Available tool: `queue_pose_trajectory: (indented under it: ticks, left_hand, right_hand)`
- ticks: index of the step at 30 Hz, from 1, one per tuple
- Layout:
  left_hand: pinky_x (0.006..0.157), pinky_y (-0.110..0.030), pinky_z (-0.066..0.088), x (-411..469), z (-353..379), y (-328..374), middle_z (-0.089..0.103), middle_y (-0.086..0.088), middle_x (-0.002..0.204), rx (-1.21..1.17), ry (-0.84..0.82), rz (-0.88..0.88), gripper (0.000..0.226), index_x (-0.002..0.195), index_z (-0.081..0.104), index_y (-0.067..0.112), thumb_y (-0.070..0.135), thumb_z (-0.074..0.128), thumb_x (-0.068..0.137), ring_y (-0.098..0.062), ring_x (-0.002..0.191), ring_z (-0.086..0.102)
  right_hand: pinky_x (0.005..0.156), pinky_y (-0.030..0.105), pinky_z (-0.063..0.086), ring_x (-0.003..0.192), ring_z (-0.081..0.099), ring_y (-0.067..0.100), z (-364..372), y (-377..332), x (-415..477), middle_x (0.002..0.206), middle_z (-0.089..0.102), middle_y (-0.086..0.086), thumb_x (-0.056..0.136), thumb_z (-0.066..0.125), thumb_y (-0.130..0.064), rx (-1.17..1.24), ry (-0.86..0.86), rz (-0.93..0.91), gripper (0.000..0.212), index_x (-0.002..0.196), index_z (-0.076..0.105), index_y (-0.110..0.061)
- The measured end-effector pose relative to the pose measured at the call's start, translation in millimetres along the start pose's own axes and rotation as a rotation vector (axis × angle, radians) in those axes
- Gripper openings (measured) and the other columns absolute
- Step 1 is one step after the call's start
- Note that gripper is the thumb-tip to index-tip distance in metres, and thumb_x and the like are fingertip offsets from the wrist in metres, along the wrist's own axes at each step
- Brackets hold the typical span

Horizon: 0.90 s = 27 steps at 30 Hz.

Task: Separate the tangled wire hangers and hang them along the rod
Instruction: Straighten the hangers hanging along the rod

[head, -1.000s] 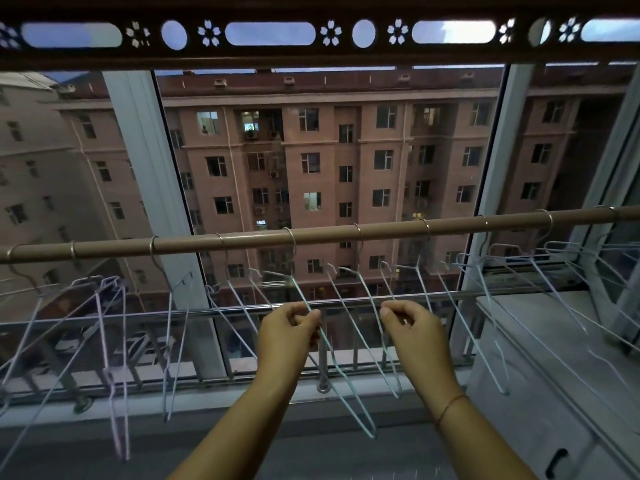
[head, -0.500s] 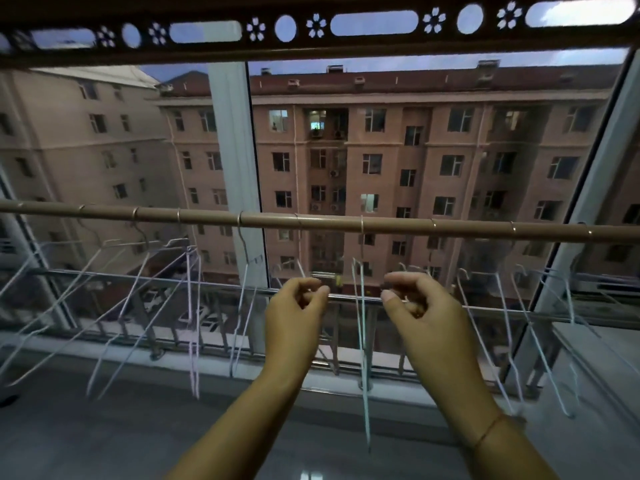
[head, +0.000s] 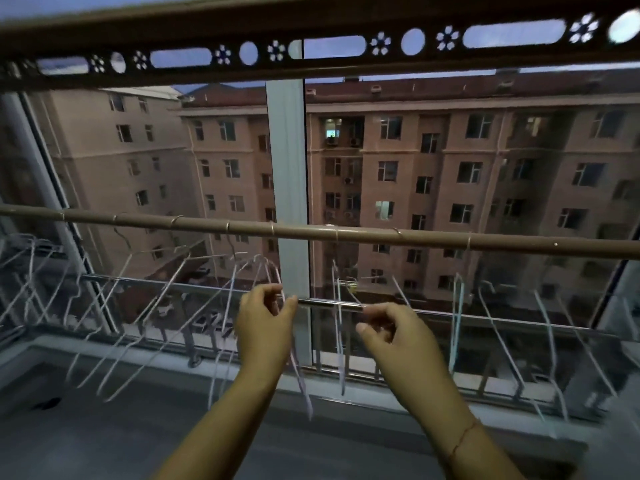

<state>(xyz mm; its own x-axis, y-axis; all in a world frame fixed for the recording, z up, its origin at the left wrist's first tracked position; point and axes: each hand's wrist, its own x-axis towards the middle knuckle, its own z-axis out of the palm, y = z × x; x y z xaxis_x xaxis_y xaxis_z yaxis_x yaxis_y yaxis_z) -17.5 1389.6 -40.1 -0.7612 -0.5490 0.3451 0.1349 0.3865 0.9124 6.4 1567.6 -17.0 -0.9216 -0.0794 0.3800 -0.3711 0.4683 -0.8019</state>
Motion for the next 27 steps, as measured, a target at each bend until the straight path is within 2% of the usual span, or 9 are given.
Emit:
queue_pose_trajectory:
  ticks: [2,5,8,12,15,21,24,27]
  left_hand:
    - [0.062,-0.016,0.041,17,-7,-9,0.055,-0.002,0.109,0.005,-0.057,-0.065,0.031,0.113,0.053,0.022,0.03,0.065,0.085,-0.01,0.088,0.056]
    - [0.061,-0.019,0.04,34,-8,-22,0.056,0.001,0.101,-0.019,-0.16,-0.155,0.035,0.112,0.05,0.021,0.03,0.068,0.083,-0.01,0.083,0.055]
    - [0.056,-0.022,0.045,44,-5,-32,0.06,-0.003,0.085,-0.08,-0.257,-0.185,0.027,0.107,0.052,0.02,0.027,0.066,0.085,-0.013,0.072,0.058]
    - [0.055,-0.025,0.049,48,-4,-38,0.063,-0.009,0.079,-0.125,-0.32,-0.19,0.008,0.092,0.059,0.022,0.022,0.064,0.086,-0.017,0.068,0.06]
    - [0.057,-0.024,0.049,49,-5,-38,0.059,-0.01,0.074,-0.169,-0.352,-0.176,0.011,0.084,0.059,0.025,0.016,0.062,0.088,-0.017,0.066,0.058]
    - [0.064,-0.027,0.053,50,-8,-34,0.055,-0.002,0.065,-0.194,-0.37,-0.176,0.007,0.094,0.061,0.018,0.013,0.062,0.088,-0.014,0.064,0.058]
    - [0.07,-0.031,0.055,50,-9,-34,0.055,-0.003,0.067,-0.179,-0.371,-0.168,0.007,0.091,0.061,0.02,0.014,0.062,0.088,-0.015,0.066,0.059]
    - [0.067,-0.027,0.053,50,-11,-32,0.059,-0.006,0.073,-0.175,-0.372,-0.167,0.007,0.094,0.061,0.02,0.014,0.061,0.088,-0.016,0.069,0.06]
  right_hand:
    - [0.072,0.018,0.043,0.084,0.053,0.01,22,1,8,0.104,0.049,-0.007,0.087,0.058,-0.027,-0.1,0.057,0.052,0.022,0.108,0.057,-0.02]
    - [0.082,0.03,0.049,0.097,0.054,0.017,49,4,18,0.113,0.051,-0.001,0.088,0.056,-0.031,-0.201,0.083,0.147,0.029,0.114,0.057,-0.017]
    - [0.077,0.029,0.049,0.088,0.056,0.016,65,8,23,0.1,0.058,0.0,0.088,0.056,-0.03,-0.216,0.095,0.208,0.025,0.109,0.059,-0.018]
    - [0.065,0.035,0.054,0.071,0.061,0.023,76,7,24,0.078,0.064,0.007,0.088,0.056,-0.025,-0.201,0.105,0.237,0.014,0.086,0.062,-0.013]
    - [0.06,0.029,0.052,0.067,0.06,0.017,83,4,26,0.073,0.065,0.005,0.088,0.056,-0.02,-0.16,0.116,0.22,0.01,0.082,0.064,-0.018]
    - [0.062,0.028,0.054,0.071,0.062,0.016,92,0,36,0.076,0.067,0.003,0.088,0.056,-0.016,-0.142,0.095,0.191,0.011,0.082,0.065,-0.018]
    - [0.061,0.029,0.055,0.069,0.061,0.015,93,1,37,0.074,0.066,0.002,0.088,0.056,-0.016,-0.137,0.107,0.194,0.012,0.08,0.065,-0.019]
    - [0.057,0.021,0.049,0.068,0.059,0.011,90,4,36,0.073,0.065,0.0,0.088,0.055,-0.019,-0.162,0.103,0.188,0.014,0.076,0.062,-0.022]
